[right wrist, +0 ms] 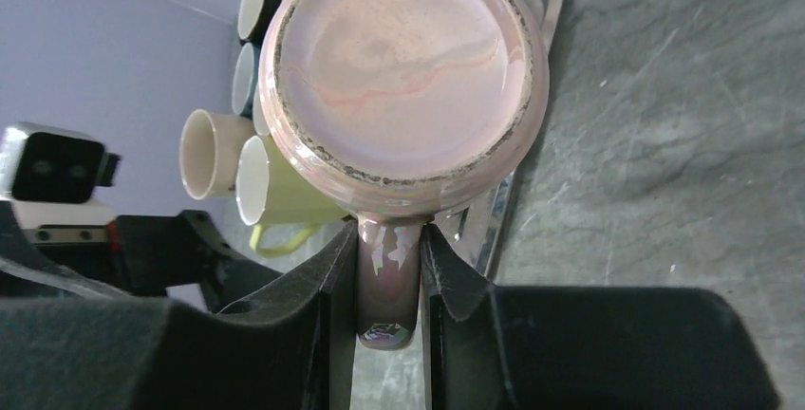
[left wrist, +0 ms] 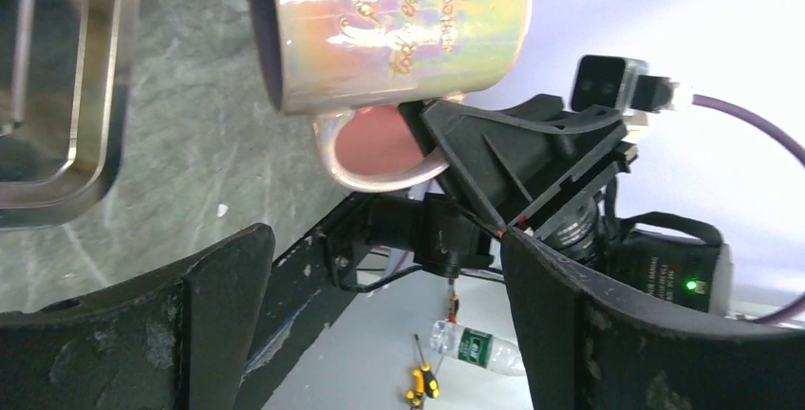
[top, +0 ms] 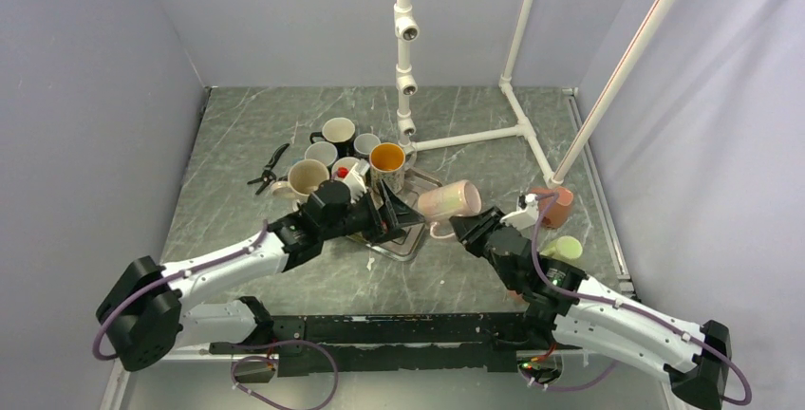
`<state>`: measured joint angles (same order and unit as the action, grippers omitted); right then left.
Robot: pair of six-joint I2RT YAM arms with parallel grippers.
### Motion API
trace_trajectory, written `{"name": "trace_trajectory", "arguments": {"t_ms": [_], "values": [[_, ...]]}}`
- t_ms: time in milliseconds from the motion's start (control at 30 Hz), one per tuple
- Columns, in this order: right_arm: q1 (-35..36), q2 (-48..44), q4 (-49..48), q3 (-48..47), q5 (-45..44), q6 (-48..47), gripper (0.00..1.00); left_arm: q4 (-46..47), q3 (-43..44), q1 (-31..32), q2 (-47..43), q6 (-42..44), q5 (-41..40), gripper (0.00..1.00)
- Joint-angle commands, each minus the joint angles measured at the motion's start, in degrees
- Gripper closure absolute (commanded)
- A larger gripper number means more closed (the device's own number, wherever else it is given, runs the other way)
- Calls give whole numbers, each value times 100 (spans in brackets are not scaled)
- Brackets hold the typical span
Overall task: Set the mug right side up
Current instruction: Turn over the cup at the center of the board.
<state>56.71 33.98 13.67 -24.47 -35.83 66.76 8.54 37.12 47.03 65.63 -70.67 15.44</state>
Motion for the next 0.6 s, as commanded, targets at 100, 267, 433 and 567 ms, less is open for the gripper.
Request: {"name": "trace_trajectory", "arguments": {"t_ms": [100, 267, 433, 567], "values": [[-33, -407, -1889, 127, 289, 868, 100, 1897, -131, 178, 535, -429, 228, 8], [-32, -512, -2597, 435, 436, 983, 100, 2216, -70, 275, 891, -627, 355, 10], [-36, -546, -3350, 762, 469, 1083, 100, 2452, -203, 338, 907, -895, 261, 11], [-37, -454, -3900, 917, 607, 1046, 100, 2882, -330, 371, 875, -1021, 191, 16]]}}
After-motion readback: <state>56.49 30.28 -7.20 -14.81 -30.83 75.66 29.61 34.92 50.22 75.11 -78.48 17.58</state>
